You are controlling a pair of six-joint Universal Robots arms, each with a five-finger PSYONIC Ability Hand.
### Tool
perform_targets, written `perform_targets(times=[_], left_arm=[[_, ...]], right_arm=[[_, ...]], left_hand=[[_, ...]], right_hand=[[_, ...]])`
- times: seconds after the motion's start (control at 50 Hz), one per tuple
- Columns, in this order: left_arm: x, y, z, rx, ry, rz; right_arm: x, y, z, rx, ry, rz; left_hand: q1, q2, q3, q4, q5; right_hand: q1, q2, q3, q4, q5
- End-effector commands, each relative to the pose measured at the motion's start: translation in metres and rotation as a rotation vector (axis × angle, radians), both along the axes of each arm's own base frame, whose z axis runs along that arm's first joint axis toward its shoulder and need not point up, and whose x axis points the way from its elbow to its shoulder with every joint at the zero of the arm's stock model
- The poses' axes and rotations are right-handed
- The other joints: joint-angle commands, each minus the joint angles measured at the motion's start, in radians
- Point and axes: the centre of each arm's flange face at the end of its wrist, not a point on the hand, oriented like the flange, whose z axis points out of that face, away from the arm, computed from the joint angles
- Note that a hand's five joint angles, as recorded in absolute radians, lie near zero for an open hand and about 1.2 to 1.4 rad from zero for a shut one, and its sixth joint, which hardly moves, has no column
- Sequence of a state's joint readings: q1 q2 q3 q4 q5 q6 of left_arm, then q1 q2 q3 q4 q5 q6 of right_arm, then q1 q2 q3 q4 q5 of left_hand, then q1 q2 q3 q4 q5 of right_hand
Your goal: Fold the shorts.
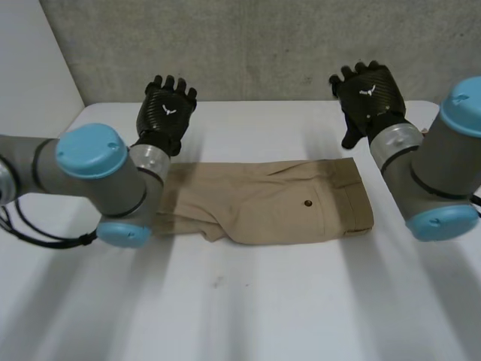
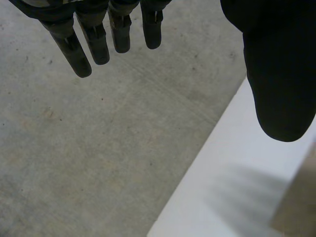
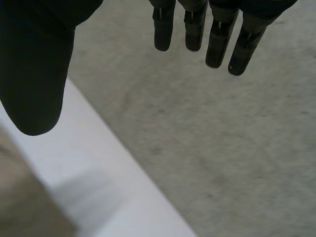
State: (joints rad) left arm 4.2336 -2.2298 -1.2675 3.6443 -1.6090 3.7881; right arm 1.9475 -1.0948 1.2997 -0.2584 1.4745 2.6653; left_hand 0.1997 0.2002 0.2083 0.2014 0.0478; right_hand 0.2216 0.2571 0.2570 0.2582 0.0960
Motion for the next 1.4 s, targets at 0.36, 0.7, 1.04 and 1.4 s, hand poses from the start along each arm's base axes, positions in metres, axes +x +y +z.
perform_targets(times=[0.36,0.7,1.04,1.4], left_arm=[[0.048,0.029,-0.05,0.434,-0.014,0.067],[0.071,0.006,-0.09,0.47,-0.179,0.132],[0.05,0.041,0.053,0.245,0.106,0.042],[0.06,0.066,0.034,0.327,0.09,0.05]], right_arm=[[-0.009,-0.047,-0.108,0.498,-0.121,0.1],[-0.022,-0.069,-0.128,0.466,-0.067,-0.014],[-0.029,-0.042,0.011,0.231,-0.211,0.026],[-0.06,0.03,-0.033,0.381,-0.016,-0.022]], left_hand=[[0.234,0.233,0.225,0.232,0.211],[0.199,0.198,0.19,0.197,0.176],[0.105,0.104,0.096,0.103,0.082],[0.093,0.093,0.084,0.091,0.07]], right_hand=[[0.557,0.521,0.521,0.52,0.508],[-0.047,-0.083,-0.082,-0.084,-0.096],[-0.047,-0.083,-0.082,-0.084,-0.096],[0.104,0.068,0.069,0.067,0.055]])
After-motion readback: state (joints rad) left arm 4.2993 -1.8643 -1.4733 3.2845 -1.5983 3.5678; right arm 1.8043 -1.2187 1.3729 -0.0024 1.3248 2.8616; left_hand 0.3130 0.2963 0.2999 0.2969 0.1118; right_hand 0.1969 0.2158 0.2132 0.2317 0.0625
